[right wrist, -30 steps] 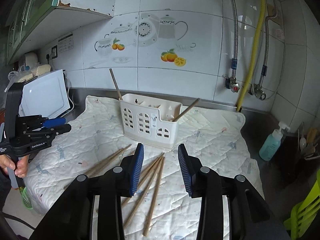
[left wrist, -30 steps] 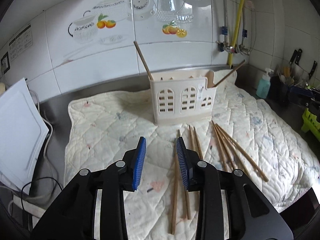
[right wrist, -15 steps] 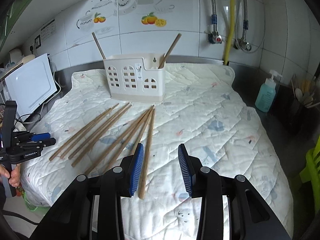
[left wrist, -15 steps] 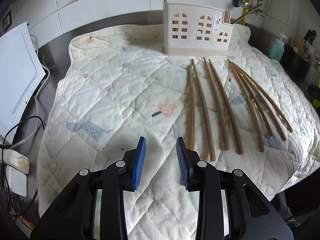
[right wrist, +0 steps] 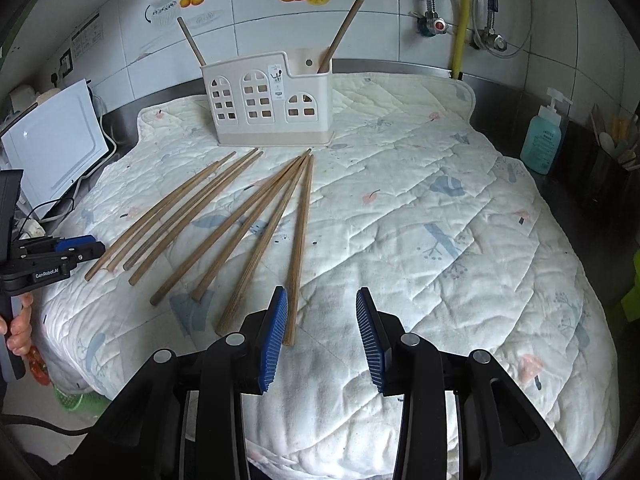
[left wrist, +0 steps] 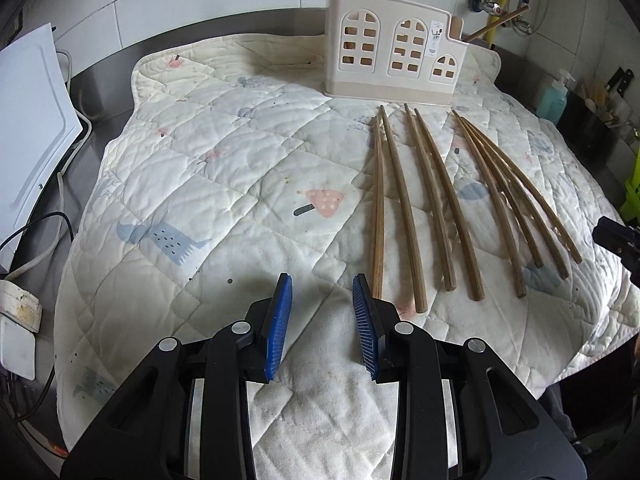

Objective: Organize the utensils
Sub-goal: 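Move both open tools back over the remaining chopsticks, then close the right tool on a chopstick while the left tool grasps another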

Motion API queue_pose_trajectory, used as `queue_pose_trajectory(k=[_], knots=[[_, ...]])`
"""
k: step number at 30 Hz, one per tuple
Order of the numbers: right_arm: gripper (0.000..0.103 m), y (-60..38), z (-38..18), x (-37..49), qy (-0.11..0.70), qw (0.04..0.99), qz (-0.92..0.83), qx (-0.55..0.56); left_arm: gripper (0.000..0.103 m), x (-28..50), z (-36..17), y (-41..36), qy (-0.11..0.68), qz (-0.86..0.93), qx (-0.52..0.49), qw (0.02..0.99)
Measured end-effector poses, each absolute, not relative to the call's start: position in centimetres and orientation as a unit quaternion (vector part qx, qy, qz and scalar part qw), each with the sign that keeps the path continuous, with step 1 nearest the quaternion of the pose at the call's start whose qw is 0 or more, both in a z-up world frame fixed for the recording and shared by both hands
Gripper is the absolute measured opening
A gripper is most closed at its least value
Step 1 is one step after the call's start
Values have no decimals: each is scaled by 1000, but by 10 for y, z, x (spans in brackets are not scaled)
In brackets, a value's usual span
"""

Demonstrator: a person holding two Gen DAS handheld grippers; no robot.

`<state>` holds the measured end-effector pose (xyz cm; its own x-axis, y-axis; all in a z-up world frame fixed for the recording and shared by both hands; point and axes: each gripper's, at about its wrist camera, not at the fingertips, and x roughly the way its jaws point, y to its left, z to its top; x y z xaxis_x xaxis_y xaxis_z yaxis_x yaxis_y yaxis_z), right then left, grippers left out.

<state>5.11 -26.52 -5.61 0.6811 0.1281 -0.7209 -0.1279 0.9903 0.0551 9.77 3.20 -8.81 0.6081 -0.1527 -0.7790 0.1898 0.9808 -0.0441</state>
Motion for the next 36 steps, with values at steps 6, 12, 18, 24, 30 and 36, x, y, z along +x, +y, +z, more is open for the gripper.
queue_pose_trajectory(k=[6, 12, 18, 24, 30, 36], knots=[[35, -266, -60, 51, 399, 915, 69, 3, 32, 97, -87, 29, 431, -107, 19, 896], [35, -265, -63, 51, 402, 913, 71, 6, 31, 98, -89, 28, 432, -109, 17, 895], [35, -262, -65, 52, 406, 911, 73, 7, 30, 97, -87, 27, 433, -122, 12, 893], [35, -262, -68, 52, 410, 909, 73, 10, 30, 95, -90, 24, 435, -134, 9, 890], [35, -261, -73, 54, 415, 906, 75, 16, 25, 94, -98, 12, 432, -133, 40, 891], [35, -259, -78, 57, 421, 904, 77, 17, 13, 98, -97, 11, 431, -123, 39, 893]])
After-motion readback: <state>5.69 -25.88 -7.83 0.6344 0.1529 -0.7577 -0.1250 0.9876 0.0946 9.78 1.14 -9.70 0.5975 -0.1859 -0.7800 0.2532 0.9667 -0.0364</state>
